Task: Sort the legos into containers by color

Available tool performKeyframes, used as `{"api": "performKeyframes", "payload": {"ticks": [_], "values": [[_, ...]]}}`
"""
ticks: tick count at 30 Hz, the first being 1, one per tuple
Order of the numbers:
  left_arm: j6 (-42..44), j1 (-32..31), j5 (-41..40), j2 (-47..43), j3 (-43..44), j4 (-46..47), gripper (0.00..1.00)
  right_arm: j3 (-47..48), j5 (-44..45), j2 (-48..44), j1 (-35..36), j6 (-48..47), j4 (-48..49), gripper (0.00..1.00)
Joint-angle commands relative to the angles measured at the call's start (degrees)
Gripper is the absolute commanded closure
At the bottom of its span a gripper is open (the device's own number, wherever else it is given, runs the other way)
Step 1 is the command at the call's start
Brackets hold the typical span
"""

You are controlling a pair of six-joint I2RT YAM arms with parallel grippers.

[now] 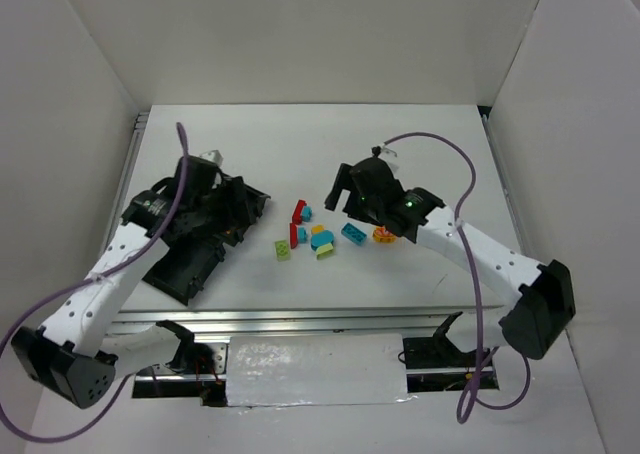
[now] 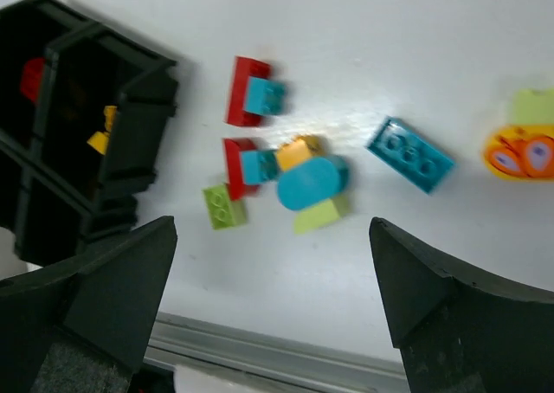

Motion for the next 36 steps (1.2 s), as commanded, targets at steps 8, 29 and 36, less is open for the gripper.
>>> {"api": "performKeyframes", "payload": {"ticks": [8, 29, 36], "values": [[-10.14, -11.76, -8.83, 17.49, 0.13, 6.44, 0.18, -9.02, 6.86, -18.68, -1.47, -2.19, -7.88, 0.0], [-14.27, -14.66, -10.59, 42.48, 3.3, 13.2, 0.27, -16.16, 1.06, -31.17, -4.8, -7.29, -11.31, 0.0], [-15.5, -15.28, -10.95, 43.1, -0.3, 13.82, 0.59, -15.89, -1.05, -30.64, -6.3, -9.4, -9.73, 0.0]]}}
